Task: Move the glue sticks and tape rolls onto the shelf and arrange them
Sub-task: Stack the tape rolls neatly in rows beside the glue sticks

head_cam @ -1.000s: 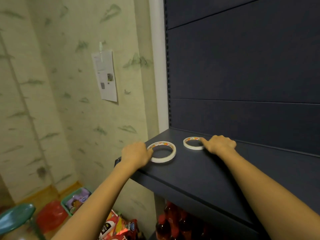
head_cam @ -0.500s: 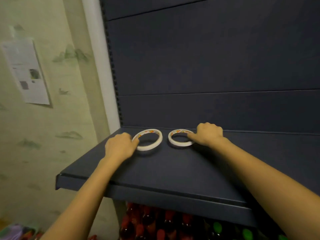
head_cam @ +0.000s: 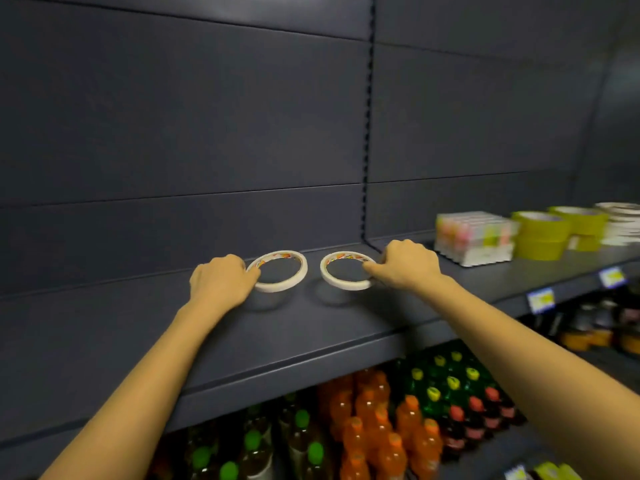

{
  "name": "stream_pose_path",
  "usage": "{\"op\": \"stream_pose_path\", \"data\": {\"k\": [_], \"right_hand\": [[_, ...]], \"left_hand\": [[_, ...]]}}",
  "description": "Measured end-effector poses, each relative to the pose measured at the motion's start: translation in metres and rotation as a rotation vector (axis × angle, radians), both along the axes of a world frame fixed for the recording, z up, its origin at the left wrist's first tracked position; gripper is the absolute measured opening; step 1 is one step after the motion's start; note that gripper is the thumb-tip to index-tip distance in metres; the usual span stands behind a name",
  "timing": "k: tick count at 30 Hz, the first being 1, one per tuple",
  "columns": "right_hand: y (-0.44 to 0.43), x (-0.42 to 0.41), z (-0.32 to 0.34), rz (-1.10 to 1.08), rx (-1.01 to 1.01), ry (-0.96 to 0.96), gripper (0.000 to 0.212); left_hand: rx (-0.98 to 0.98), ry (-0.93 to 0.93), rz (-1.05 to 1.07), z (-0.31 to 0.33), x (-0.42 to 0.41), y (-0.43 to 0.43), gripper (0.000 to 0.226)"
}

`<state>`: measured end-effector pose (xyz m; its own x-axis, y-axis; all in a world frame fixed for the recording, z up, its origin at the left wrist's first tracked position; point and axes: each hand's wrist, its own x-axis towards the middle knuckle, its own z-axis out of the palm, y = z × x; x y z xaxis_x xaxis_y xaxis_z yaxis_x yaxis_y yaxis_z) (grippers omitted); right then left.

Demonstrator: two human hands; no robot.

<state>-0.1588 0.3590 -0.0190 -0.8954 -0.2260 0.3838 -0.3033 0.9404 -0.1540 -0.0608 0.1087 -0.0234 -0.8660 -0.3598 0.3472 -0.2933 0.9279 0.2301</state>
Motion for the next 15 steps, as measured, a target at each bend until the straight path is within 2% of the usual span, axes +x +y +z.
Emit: {"op": "stream_pose_path", "data": {"k": [6,9,15], "right_hand": [[0.164,-0.004,-0.005,-0.163,0.042,0.033,0.049],[0.239,-0.005,-0.008,-0.237,0.040,0.059,0.056],[0.361,-0.014,-0.005,-0.382,0.001,0.022,0.057]], "left_hand": [[0.006,0.033,-0.218,-0.009,-0.053,0.152,0.047],[0.005,0.034,-0.301,-0.012,-0.077,0.225,0.049],[-0.013,0.009,-0.431,-0.009,-0.120,0.339,0.045]]}}
